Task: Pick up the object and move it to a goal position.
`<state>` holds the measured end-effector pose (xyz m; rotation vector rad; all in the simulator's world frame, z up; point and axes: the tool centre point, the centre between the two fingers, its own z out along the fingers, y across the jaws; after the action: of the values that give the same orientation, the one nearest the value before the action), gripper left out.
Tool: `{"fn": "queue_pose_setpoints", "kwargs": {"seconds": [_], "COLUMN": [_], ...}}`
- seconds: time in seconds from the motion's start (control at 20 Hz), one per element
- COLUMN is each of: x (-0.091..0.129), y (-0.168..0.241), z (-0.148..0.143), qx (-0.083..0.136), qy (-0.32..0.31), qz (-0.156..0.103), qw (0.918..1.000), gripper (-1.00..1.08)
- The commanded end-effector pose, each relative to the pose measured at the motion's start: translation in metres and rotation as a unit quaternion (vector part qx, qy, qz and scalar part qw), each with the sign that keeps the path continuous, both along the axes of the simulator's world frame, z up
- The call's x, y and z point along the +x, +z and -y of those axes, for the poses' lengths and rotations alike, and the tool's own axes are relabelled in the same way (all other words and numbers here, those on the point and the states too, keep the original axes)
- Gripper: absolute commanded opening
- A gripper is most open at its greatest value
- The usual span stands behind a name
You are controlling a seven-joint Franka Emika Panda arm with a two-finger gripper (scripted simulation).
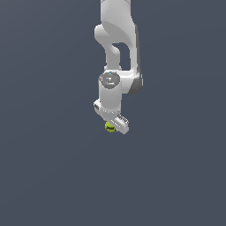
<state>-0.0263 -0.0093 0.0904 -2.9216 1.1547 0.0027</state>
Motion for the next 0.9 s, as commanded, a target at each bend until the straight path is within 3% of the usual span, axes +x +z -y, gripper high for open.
{"fn": "queue_pose_setpoints", "kwargs": {"seconds": [0.0, 0.5, 0.85], "x": [0.003, 0.018, 0.027], "y": [0.021, 0.119, 0.164], "z": [0.011, 0.066, 0.092], "qx": [0.0, 0.0, 0.0], "qy": [0.0, -0.001, -0.001], "qz": [0.001, 0.001, 0.001], "qw": [1.0, 1.0, 1.0], "gripper": [-1.0, -1.0, -1.0]}}
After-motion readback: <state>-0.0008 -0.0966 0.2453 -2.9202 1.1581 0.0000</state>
